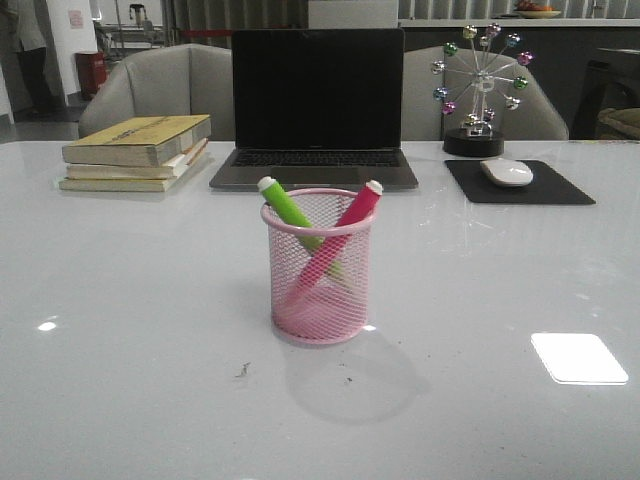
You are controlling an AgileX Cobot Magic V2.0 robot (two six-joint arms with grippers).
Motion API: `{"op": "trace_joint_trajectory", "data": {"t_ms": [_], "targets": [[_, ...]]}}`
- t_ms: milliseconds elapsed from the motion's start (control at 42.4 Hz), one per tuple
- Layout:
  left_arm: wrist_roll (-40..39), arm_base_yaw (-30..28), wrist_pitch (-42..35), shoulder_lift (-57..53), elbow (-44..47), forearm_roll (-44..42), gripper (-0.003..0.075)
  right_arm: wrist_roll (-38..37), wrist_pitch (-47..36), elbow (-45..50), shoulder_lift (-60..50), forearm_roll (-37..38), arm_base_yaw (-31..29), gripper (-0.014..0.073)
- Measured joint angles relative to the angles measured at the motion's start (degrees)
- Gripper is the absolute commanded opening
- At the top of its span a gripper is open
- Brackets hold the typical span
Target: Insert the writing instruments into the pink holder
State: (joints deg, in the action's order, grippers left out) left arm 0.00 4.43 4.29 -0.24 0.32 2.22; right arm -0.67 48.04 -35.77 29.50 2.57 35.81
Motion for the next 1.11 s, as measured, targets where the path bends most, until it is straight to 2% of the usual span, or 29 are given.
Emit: {"op": "trace_joint_trajectory", "data": {"t_ms": [141, 1107], "targets": [[0.0, 0.0, -2.0, 0.0, 0.0, -0.1, 0.0093, 0.0, 0.0, 0.0, 0.0, 0.0, 0.0, 0.0058], [0.0, 1.8, -2.1, 0.0, 0.0, -0.2, 0.0092, 0.0, 0.1, 0.0, 0.0, 0.0, 0.0, 0.0058]]}}
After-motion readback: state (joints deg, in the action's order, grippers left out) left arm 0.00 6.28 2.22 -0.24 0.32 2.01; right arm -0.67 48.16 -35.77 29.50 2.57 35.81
